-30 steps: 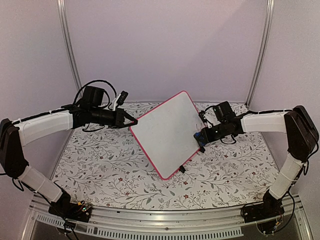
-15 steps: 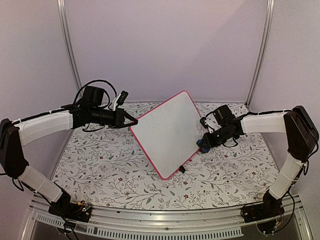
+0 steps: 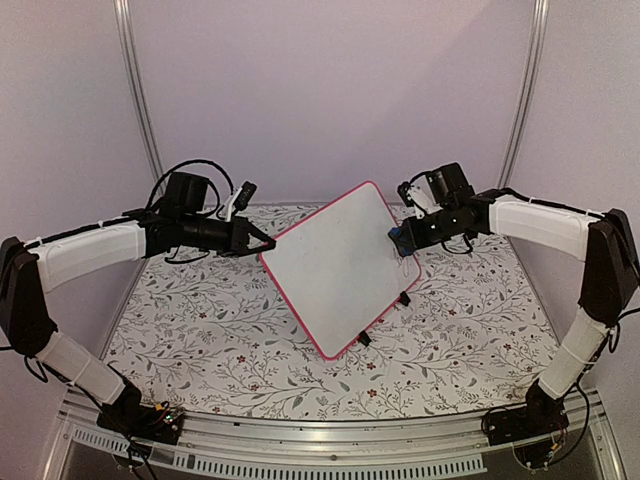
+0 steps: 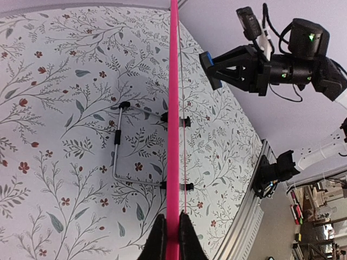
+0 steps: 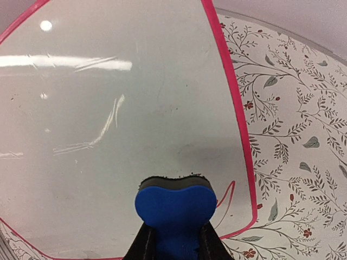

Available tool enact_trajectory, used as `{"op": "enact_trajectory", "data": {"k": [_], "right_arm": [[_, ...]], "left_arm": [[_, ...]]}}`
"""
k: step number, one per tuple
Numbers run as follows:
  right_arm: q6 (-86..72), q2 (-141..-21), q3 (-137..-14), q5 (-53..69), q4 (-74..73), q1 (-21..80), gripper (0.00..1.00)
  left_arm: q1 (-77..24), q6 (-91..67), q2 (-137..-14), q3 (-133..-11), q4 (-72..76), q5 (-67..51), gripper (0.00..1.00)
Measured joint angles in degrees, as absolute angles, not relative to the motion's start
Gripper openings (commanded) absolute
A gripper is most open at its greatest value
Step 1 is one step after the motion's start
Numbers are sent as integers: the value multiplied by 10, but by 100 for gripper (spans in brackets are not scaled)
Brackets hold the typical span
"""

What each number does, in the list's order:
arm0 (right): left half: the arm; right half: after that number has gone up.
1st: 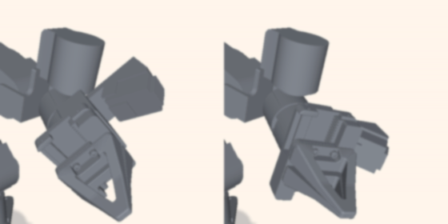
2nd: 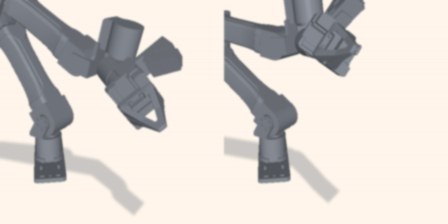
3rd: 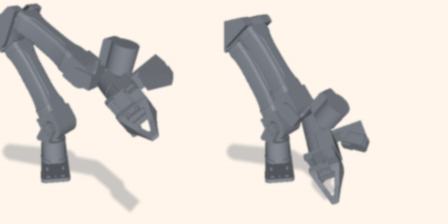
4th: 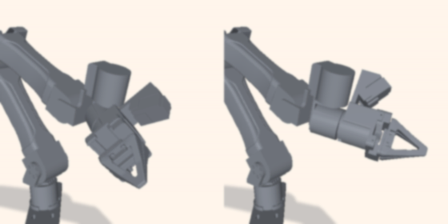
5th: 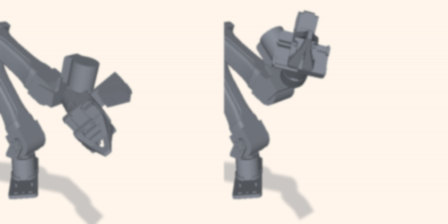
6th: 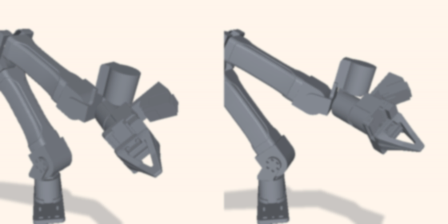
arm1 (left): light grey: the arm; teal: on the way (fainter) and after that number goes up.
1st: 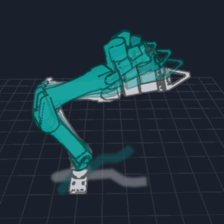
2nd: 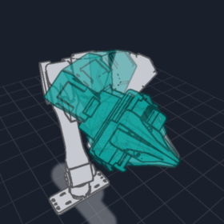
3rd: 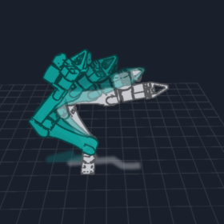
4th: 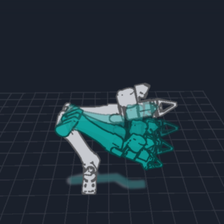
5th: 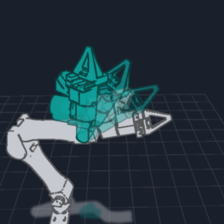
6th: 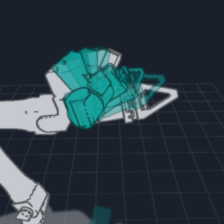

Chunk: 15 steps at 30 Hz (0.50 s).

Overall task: Erase the whiteboard
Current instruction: Erase the whiteboard at the center of the board.

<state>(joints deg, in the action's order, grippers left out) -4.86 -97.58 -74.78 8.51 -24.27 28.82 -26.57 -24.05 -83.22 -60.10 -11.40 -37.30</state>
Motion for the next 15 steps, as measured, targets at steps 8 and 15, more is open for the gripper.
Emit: {"op": "enact_trajectory", "data": {"k": [8, 15], "right_arm": [[-36, -1014, -795, 83, -246, 283, 0], [-36, -1039, -779, 94, -246, 277, 0]], "left_arm": [[-266, -240, -832, -601, -114, -373, 0], [-266, -240, -832, -601, -114, -373, 0]]}}
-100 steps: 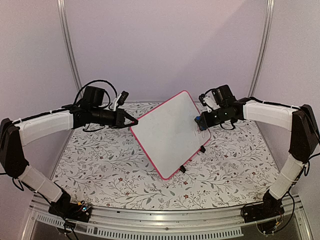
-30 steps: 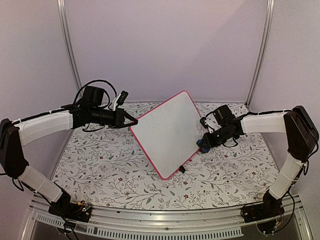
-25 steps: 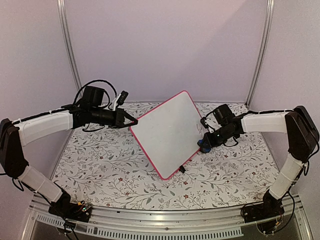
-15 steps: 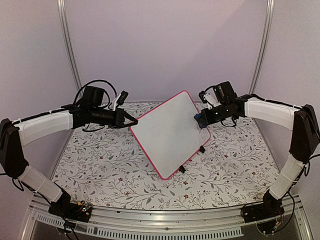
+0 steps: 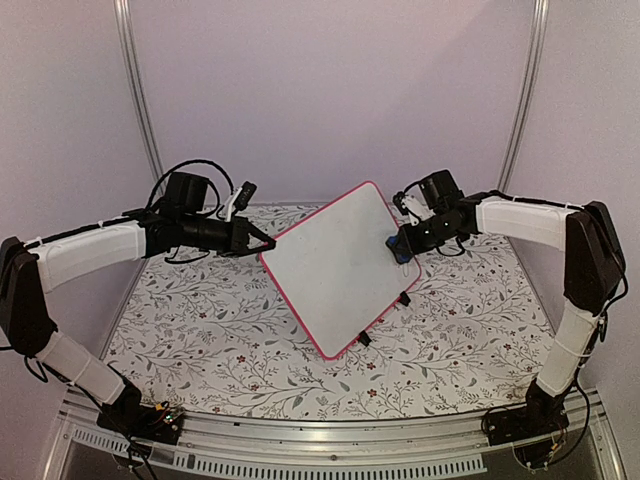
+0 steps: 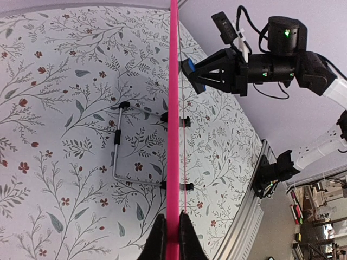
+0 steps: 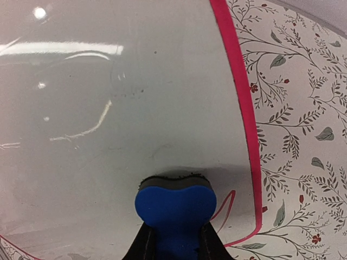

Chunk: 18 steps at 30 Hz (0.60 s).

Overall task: Erase the whiteboard
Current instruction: Erase the whiteboard at the center of the board.

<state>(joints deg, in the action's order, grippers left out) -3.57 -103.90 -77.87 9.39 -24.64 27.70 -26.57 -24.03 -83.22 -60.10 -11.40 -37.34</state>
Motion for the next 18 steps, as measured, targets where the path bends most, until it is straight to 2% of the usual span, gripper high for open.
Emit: {"op": "enact_trajectory", "data": {"k": [18], "right_arm": [[-34, -1039, -731, 128, -195, 267, 0]], "left_arm": [[-266, -245, -832, -601, -115, -371, 0]]}}
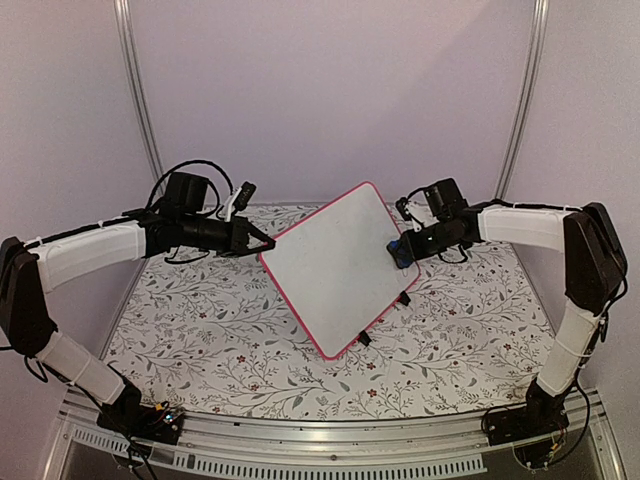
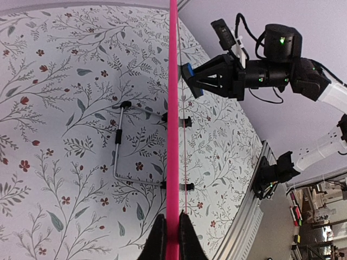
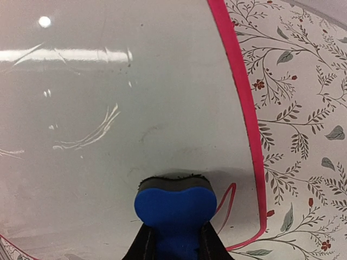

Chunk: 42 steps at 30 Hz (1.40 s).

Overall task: Erase the whiteboard
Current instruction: Erase the whiteboard at the center of the board.

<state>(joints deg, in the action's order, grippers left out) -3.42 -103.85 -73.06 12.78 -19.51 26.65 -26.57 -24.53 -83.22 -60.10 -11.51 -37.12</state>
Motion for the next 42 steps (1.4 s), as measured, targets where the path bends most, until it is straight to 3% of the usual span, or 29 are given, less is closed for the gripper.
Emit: {"op": "enact_trajectory", "data": {"k": [23, 42], "right_arm": [[-41, -1015, -649, 128, -155, 265, 0], [-53, -1009, -622, 109, -233, 266, 0]], "left_arm": [[-266, -247, -832, -601, -115, -373, 0], [-266, -247, -832, -601, -113, -378, 0]]}}
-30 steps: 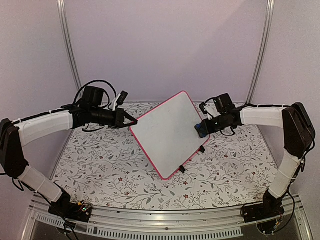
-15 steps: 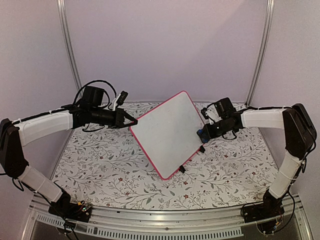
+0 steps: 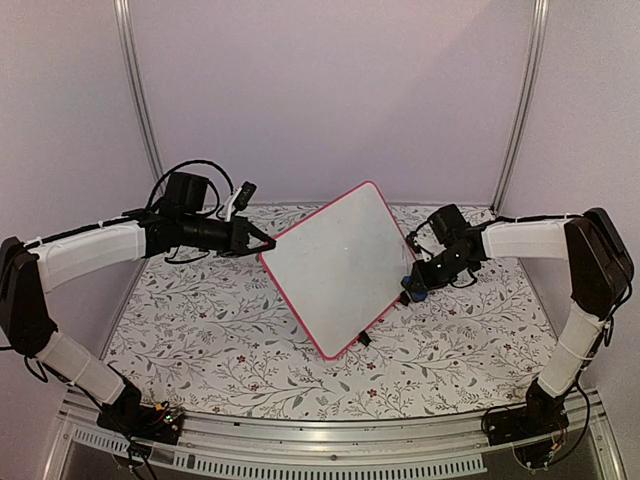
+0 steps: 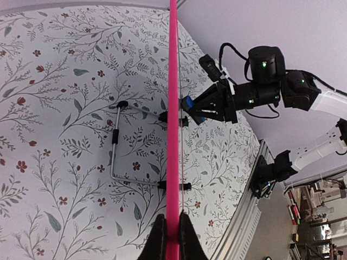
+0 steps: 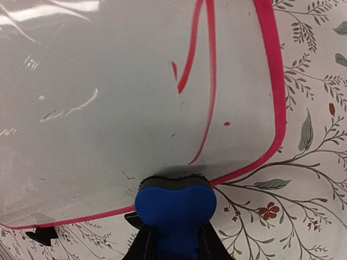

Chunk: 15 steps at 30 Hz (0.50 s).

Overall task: Erase the whiteboard
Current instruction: Erase the whiteboard at the center of the board.

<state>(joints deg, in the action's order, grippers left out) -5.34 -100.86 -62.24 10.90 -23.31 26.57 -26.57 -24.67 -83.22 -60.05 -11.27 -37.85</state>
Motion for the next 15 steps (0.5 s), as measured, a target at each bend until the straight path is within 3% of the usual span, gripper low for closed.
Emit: {"op": "enact_trajectory", "data": {"k": [15], "right_arm": [[-39, -1035, -801, 78, -275, 245, 0]], "left_arm": [[-266, -246, -832, -601, -112, -381, 0]]}}
